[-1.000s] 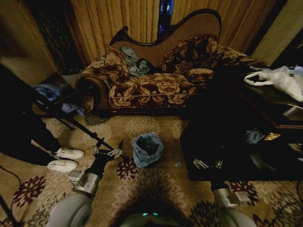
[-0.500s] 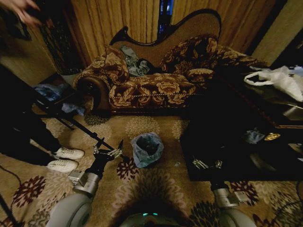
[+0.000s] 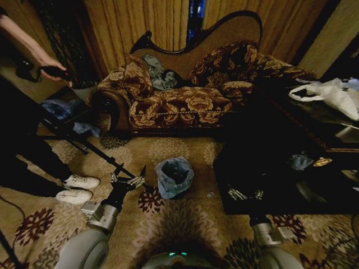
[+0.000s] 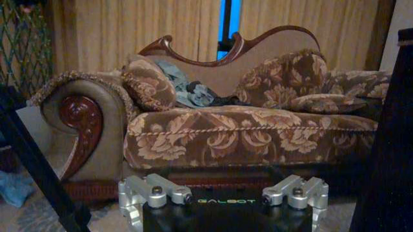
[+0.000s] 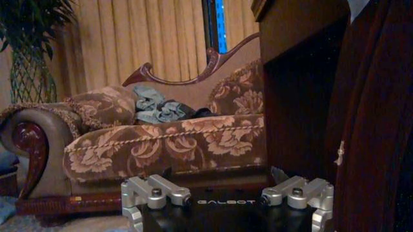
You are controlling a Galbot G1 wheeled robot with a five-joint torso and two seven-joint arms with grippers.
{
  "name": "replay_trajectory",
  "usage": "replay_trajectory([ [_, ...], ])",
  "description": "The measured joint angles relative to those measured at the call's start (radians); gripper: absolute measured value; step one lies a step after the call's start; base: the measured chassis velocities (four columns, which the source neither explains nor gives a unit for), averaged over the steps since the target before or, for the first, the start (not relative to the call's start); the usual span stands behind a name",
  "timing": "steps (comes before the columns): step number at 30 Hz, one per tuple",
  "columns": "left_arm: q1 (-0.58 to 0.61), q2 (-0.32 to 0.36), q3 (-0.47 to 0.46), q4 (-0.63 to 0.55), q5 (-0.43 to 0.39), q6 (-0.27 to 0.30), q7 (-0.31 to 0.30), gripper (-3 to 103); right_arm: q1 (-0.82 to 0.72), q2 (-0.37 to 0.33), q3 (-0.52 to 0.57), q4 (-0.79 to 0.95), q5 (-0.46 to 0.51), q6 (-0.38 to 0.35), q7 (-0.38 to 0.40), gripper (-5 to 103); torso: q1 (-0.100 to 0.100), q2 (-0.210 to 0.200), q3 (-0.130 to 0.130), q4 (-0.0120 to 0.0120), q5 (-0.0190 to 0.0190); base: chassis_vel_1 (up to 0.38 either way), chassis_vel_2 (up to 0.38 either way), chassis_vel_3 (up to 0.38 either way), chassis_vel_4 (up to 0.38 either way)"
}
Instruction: Place a garbage bag over the trash bin.
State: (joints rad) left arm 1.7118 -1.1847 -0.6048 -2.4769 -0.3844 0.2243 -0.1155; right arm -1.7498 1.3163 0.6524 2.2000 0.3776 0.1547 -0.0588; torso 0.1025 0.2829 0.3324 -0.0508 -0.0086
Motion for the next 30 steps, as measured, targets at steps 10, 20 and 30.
replay_trajectory([
  [10, 0.0, 0.0, 0.0, 0.0, 0.0, 0.0, 0.0, 100, 0.0, 0.0, 0.0, 0.0, 0.0, 0.0, 0.0, 100, 0.0, 0.0, 0.0, 0.0, 0.0, 0.0, 0.0, 0.0, 0.0],
  [20, 0.0, 0.0, 0.0, 0.0, 0.0, 0.0, 0.0, 100, 0.0, 0.0, 0.0, 0.0, 0.0, 0.0, 0.0, 100, 0.0, 0.0, 0.0, 0.0, 0.0, 0.0, 0.0, 0.0, 0.0],
  [30, 0.0, 0.0, 0.0, 0.0, 0.0, 0.0, 0.0, 100, 0.0, 0.0, 0.0, 0.0, 0.0, 0.0, 0.0, 100, 0.0, 0.0, 0.0, 0.0, 0.0, 0.0, 0.0, 0.0, 0.0],
])
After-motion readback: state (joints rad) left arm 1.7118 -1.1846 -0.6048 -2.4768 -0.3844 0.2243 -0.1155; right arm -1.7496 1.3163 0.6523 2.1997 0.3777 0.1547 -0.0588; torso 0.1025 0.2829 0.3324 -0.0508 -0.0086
